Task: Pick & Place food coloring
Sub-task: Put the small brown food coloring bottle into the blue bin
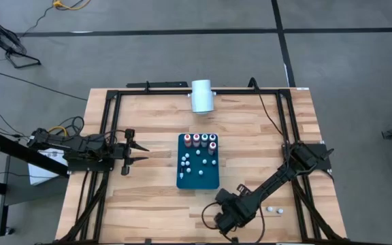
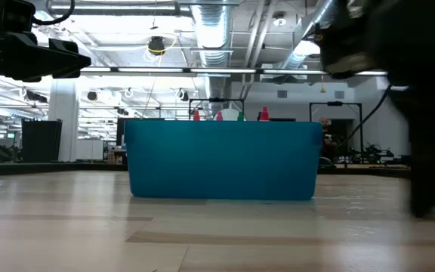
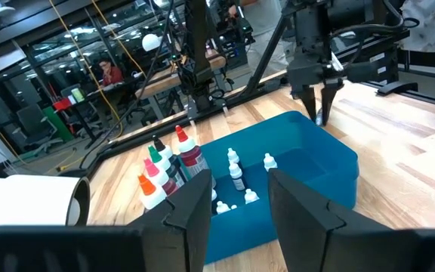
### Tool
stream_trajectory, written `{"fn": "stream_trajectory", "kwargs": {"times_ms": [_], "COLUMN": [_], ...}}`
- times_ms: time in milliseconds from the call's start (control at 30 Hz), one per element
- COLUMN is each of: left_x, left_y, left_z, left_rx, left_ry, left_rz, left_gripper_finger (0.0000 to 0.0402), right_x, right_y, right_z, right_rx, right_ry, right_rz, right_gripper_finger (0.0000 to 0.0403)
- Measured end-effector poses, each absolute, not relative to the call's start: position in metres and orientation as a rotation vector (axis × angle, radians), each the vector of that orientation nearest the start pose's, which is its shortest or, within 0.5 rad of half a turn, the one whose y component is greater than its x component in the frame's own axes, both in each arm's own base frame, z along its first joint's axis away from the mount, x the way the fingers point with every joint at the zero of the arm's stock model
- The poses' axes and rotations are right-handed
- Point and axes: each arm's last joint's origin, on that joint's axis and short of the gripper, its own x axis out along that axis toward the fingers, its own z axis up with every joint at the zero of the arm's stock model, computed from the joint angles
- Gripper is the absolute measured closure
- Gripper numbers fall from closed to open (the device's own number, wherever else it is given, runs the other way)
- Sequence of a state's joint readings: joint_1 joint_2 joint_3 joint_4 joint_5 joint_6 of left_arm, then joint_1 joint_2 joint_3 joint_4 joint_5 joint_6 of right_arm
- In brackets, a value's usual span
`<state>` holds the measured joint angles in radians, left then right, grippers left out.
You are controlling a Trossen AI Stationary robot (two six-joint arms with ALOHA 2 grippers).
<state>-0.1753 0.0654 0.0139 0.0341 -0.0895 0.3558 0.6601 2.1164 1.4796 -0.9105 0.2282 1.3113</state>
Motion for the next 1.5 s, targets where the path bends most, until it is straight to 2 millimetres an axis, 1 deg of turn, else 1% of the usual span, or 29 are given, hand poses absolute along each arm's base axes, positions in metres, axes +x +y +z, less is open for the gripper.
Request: {"fn": "stream_trajectory", "kwargs": {"times_ms": [133,233,467,667,867,1033,1167,1300,1367,1500], "left_x": [0.1,0.1,0.1,0.1,0.1,0.1,0.1,0.1,0.1,0.1], "left_y": [-0.015,-0.015,-0.015,-0.015,-0.015,-0.015,-0.015,-0.015,-0.015,-0.015], "left_z": [0.166,0.166,0.166,0.166,0.166,0.166,0.166,0.166,0.166,0.166], "left_rx": [0.358,0.357,0.358,0.358,0.358,0.358,0.357,0.357,0.358,0.357], "left_ry": [0.002,0.002,0.002,0.002,0.002,0.002,0.002,0.002,0.002,0.002], "left_rz": [-0.088,-0.088,-0.088,-0.088,-0.088,-0.088,-0.088,-0.088,-0.088,-0.088], "left_gripper_finger": [0.0278,0.0278,0.0278,0.0278,0.0278,0.0278,0.0278,0.0278,0.0278,0.0278], "right_x": [0.316,0.315,0.314,0.312,0.303,0.285,0.271,0.267,0.267,0.268], "right_y": [0.235,0.237,0.24,0.245,0.256,0.261,0.258,0.249,0.243,0.231], "right_z": [0.136,0.136,0.137,0.144,0.145,0.148,0.149,0.151,0.148,0.136], "right_rx": [0.414,0.416,0.418,0.411,0.43,0.408,0.391,0.359,0.342,0.337], "right_ry": [1.176,1.112,1.044,0.918,0.828,0.694,0.665,0.629,0.589,0.563], "right_rz": [-0.639,-0.672,-0.694,-0.699,-0.719,-0.806,-0.887,-0.961,-0.98,-1.005], "right_gripper_finger": [0.0346,0.0346,0.0346,0.0346,0.0347,0.0347,0.0347,0.0347,0.0347,0.0347]}}
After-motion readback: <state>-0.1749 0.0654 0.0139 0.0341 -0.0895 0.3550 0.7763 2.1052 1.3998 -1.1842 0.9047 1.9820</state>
